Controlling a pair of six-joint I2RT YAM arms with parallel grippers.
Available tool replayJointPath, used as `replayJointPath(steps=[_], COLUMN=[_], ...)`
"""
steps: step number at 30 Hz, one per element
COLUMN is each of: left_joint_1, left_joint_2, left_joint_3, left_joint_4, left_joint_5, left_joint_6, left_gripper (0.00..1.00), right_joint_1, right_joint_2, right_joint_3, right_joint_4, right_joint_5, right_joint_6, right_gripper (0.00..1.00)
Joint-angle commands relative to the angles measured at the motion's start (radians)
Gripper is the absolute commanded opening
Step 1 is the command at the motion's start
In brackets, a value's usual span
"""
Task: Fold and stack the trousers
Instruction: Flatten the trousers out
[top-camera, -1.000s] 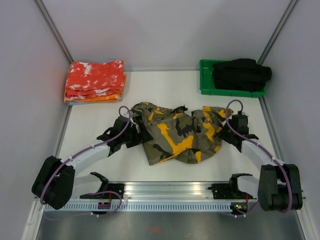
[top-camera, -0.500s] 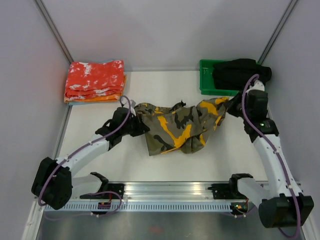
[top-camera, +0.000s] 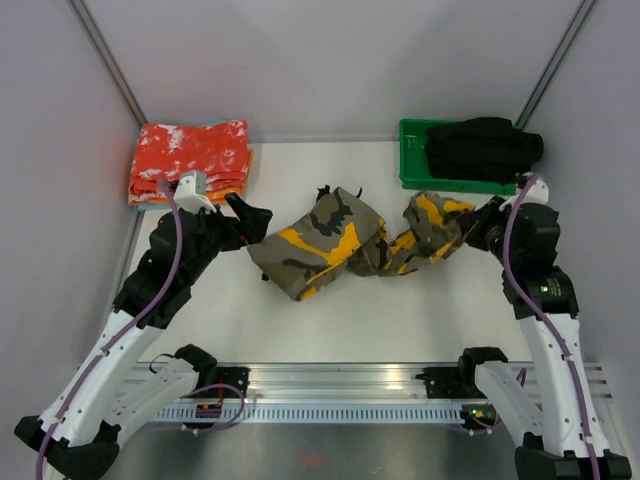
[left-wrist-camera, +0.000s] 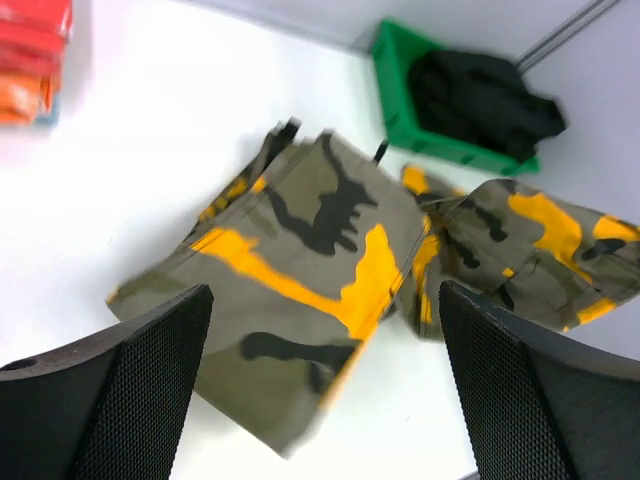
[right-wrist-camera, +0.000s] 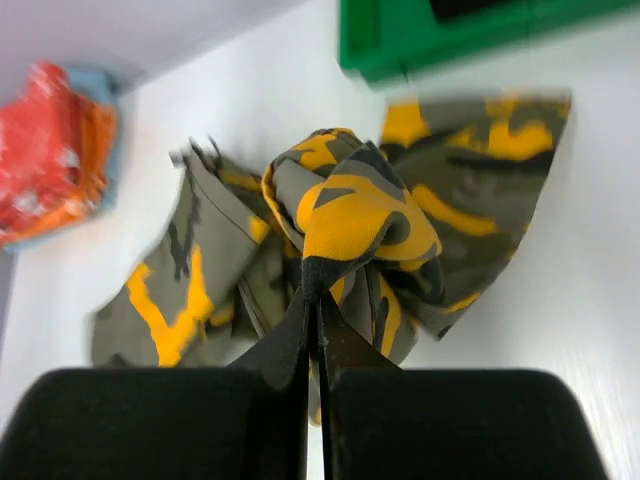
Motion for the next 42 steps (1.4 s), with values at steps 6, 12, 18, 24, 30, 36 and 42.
replayJointPath(steps=[6, 12, 18, 24, 30, 36, 42], left_joint_1=[-0.001, -0.223, -0.432, -0.438, -0.436, -0.436, -0.424], left_joint_2=[0.063, 0.346, 0.706, 0.96, 1.108, 1.172, 1.194], left_joint_3=[0.023, 0.157, 0.413, 0.543, 0.622, 0.632, 0.639], left_joint_4=[-0.182, -0.187, -0.221, -0.138, -0.097, -0.067, -0.092], left_joint_5=[0.168, 0.083, -0.203, -0.27, -0.333, -0.248, -0.341], left_joint_6=[0.055, 0.118, 0.149, 0.182, 0.25, 0.244, 0.224], left_gripper=[1.0, 1.0, 1.0, 1.0, 0.92, 0.83, 0.37], right_joint_1=[-0.003, -0.003, -0.003, -0.003, -0.003, -0.003, -0.003], right_joint_2=[-0.218, -0.16, -0.106, -0.098, -0.107, -0.103, -0.092], right_joint_3=[-0.385, -0.44, -0.488, -0.48, -0.483, -0.488, -0.479], right_joint_4=[-0.093, -0.042, 0.103, 0.123, 0.099, 0.106, 0.117], right_joint_5=[0.036, 0.033, 0.031, 0.043, 0.023, 0.028, 0.01], right_joint_6=[0.105, 0.162, 0.237, 0.236, 0.228, 0.219, 0.214], right_gripper=[0.0, 0.0, 0.0, 0.0, 0.0, 0.01, 0.01])
